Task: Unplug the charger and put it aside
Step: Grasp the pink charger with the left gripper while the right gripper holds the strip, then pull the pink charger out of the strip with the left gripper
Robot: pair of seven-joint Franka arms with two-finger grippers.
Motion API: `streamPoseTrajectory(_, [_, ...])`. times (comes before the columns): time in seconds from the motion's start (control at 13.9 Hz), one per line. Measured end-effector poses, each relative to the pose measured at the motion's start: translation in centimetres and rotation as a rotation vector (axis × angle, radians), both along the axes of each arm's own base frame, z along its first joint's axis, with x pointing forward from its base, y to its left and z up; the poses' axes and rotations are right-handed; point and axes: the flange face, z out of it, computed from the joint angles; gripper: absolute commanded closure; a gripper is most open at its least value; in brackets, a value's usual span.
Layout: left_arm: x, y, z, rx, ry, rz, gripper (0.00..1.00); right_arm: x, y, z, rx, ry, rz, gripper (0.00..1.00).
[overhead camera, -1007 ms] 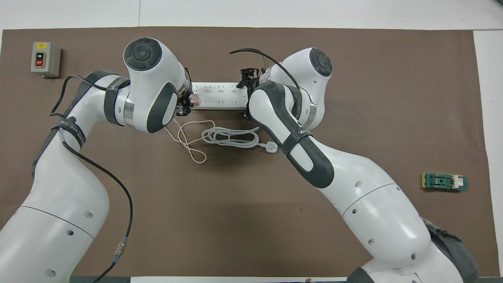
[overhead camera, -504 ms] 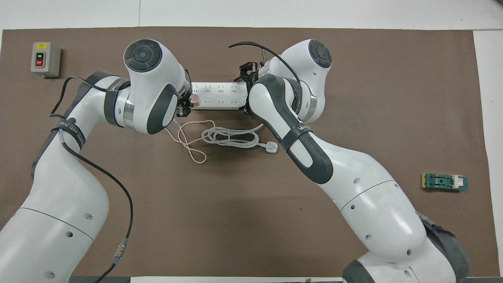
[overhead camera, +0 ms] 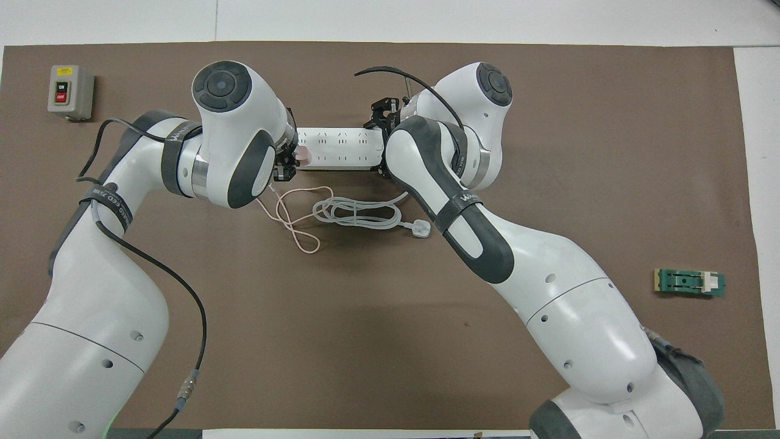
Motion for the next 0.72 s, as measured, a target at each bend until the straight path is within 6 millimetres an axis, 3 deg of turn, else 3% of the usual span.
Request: streamPoseTrajectory(0.72, [-0.02, -0.09, 0.15, 0.007, -0.002, -0.021, 1.00, -0.02, 0.00, -0.04, 0.000, -0.001, -0.002, 0.55])
